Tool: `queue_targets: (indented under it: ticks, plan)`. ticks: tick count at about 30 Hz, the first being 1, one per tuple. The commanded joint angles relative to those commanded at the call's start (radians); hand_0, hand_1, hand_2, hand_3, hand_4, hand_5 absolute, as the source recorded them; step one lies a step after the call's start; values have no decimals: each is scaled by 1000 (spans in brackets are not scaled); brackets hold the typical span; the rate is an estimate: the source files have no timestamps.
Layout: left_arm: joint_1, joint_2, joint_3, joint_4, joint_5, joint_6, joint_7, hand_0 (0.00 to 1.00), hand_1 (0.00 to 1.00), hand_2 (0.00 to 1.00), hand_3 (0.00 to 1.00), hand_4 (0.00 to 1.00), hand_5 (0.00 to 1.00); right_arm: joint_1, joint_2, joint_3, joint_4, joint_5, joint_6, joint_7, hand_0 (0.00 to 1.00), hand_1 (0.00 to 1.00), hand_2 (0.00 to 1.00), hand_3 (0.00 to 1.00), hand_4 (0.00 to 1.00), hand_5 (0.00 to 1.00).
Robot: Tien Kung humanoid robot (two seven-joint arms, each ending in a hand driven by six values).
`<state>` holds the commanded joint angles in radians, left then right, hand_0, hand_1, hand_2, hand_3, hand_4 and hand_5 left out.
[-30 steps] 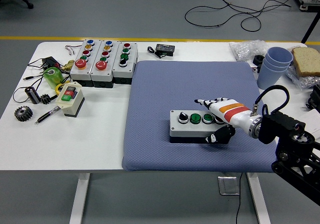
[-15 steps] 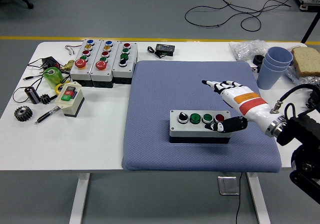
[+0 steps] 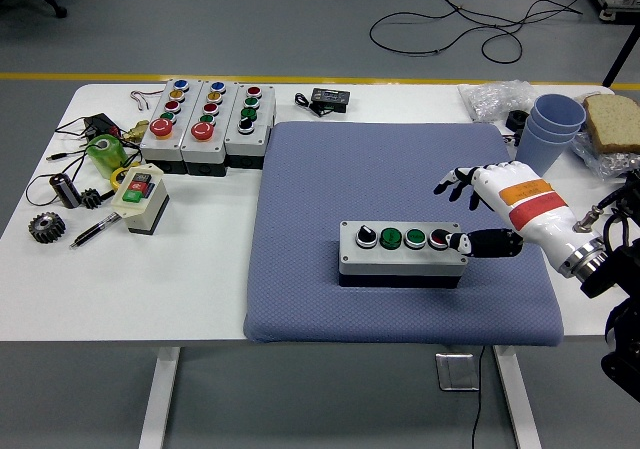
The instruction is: Pick up the button,place it on the desk,press the button,press the button
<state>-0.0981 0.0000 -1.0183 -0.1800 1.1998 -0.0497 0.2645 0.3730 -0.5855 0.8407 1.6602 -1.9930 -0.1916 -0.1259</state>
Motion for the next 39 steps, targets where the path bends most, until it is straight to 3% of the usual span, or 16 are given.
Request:
queue_targets:
  ticks: [7,11,26,39]
  plan:
    - [3,0,-14,0,17,0,0,772,918,949,880,644,888,-3,-2,-4,-6,19,61,-37,130,2,204,616,859,390]
    - [3,0,-17,0,22,0,1,771,917,949,880,644,887,-4,-10,-12,-8,26,72,-39,131,2,203,612,850,383]
    - [12,0,-33,0,49,-4,6,770,915,946,878,643,890,-42,-23,-13,9,59,64,-41,141,2,209,612,795,412]
    - [14,0,-27,0,45,-6,6,768,912,944,876,643,892,-42,-14,-25,-19,70,79,-46,143,2,209,612,791,413]
